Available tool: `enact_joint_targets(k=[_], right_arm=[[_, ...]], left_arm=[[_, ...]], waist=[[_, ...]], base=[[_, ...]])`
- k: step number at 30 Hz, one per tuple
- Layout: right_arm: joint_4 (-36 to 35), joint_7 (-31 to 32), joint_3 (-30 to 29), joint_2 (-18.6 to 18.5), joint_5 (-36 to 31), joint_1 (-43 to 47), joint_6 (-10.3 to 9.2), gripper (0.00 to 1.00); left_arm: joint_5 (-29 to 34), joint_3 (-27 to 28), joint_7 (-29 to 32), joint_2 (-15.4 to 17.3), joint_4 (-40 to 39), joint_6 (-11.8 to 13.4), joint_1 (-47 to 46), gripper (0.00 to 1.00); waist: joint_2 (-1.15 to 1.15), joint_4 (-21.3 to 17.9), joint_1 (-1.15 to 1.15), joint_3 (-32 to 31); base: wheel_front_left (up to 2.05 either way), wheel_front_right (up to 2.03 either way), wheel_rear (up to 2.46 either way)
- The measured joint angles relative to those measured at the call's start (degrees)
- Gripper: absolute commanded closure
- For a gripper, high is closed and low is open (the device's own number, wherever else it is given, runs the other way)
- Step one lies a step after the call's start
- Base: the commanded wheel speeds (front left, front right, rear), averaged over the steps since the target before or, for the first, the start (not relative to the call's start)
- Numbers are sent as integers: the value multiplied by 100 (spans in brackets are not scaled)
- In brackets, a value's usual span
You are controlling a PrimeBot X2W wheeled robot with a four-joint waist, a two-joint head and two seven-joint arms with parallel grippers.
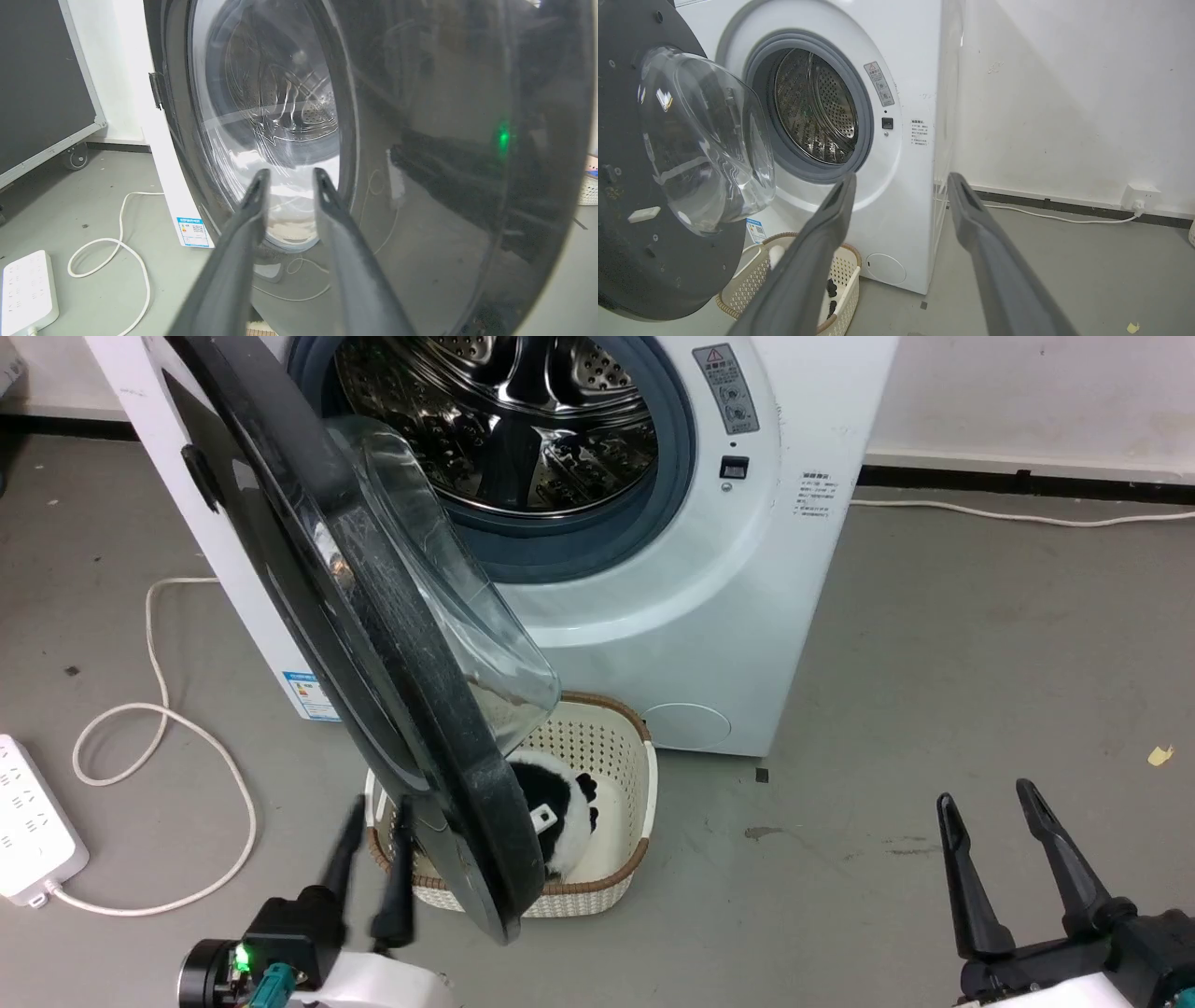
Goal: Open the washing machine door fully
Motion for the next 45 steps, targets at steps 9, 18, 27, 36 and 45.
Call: enact_joint_targets(k=[9, 18, 27, 36, 45], right_arm=[[0, 0, -10, 4, 24, -17, 0, 0], [11, 0, -40, 9, 100, -25, 0, 0], [40, 0, -60, 10, 201, -35, 0, 0], [104, 0, -97, 10, 244, -47, 0, 0], [157, -1, -81, 12, 252, -87, 0, 0]], left_arm=[[-582, 243, 1, -8, -485, 112, -26, 100], [-584, 835, -5, 0, -2313, 528, -848, 100], [-49, -3, 264, 0, -3129, 358, -1294, 100], [126, -1478, 1099, -4, -2786, 171, -875, 100], [-44, -2239, 1483, -7, -1651, 277, -488, 100]], waist=[[0, 8, 0, -22], [0, 35, 0, -91], [0, 57, 0, -112], [0, 36, 0, -52], [0, 25, 0, -11]], base=[[0, 0, 0], [0, 0, 0], [0, 0, 0], [0, 0, 0], [0, 0, 0]])
